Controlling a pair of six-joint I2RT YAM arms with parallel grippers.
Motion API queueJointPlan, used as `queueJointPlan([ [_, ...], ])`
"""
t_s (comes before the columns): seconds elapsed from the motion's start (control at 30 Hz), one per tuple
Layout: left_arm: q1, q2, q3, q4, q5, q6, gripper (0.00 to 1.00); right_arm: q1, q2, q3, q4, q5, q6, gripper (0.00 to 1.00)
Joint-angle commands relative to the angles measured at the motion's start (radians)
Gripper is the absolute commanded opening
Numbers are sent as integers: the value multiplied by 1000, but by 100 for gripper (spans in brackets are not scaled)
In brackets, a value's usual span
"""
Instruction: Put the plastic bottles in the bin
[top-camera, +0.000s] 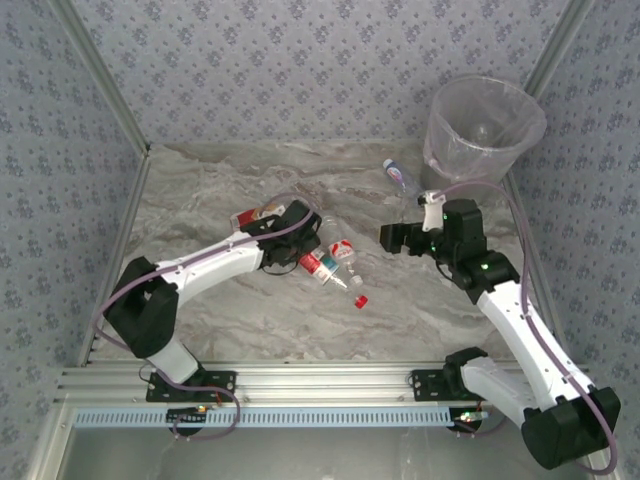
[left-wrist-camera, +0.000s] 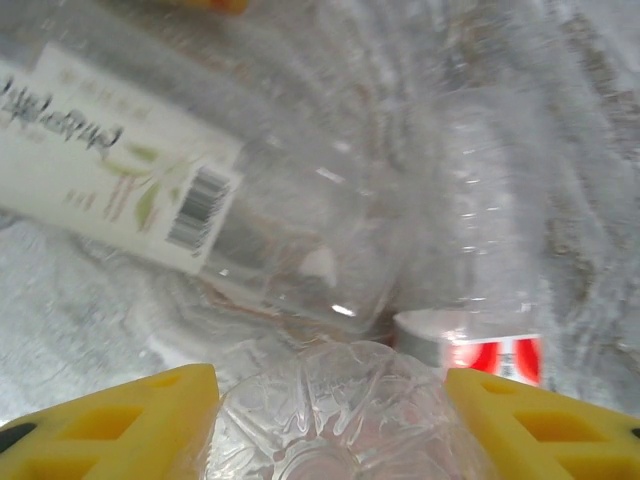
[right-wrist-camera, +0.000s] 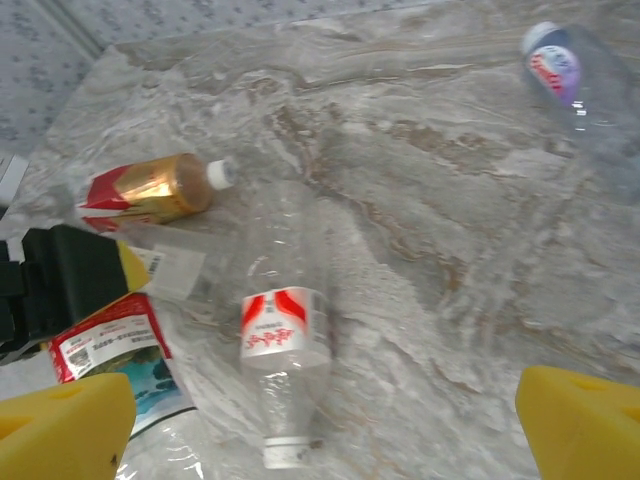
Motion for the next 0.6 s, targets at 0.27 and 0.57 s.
queueJointPlan([
  [0.27,57,-64,8,217,118,371,43,116,139,-3,136,-165,20,100],
  [0.57,103,-91,12,337,254,527,43,160,295,63,130,-375,17,100],
])
